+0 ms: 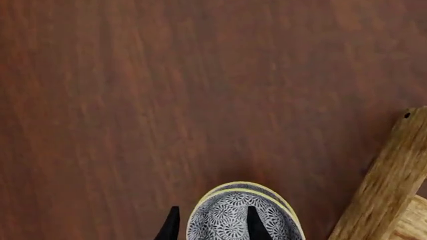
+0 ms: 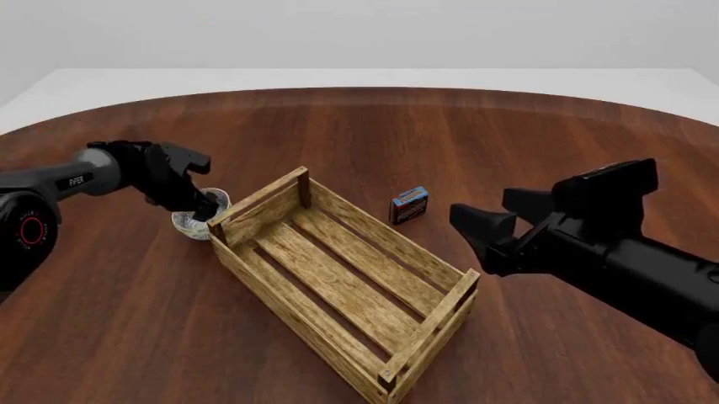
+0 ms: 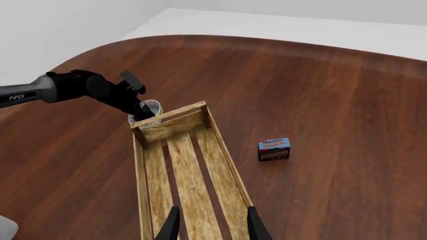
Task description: Stack the right bowl on the left bowl and place them in the tray.
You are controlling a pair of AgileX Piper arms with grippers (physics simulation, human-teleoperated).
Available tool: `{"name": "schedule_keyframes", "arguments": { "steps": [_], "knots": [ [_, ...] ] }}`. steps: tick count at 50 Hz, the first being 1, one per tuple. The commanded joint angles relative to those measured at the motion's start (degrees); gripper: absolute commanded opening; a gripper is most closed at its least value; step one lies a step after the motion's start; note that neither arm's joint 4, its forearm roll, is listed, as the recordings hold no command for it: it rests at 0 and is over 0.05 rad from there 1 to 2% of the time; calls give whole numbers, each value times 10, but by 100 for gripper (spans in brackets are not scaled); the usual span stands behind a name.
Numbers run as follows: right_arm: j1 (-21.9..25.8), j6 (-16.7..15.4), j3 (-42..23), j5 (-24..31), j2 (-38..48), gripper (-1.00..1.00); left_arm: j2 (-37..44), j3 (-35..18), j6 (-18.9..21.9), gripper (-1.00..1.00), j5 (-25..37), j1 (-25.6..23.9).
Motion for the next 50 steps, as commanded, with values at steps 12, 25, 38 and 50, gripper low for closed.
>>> {"name": "schedule_keyframes", "arguments": {
  "steps": [12, 25, 38, 50],
  "knots": [
    [1, 0, 0, -1, 4, 100, 45, 16, -57, -100, -11, -19],
    [-1, 0, 0, -5, 11, 100, 46, 13, -69, -100, -5, -35],
    [1, -1, 2, -13, 22, 100, 33, 14, -75, -100, -4, -38],
    [1, -3, 2, -14, 24, 100, -2, -1, -74, -100, 8, -22]
  ]
}}
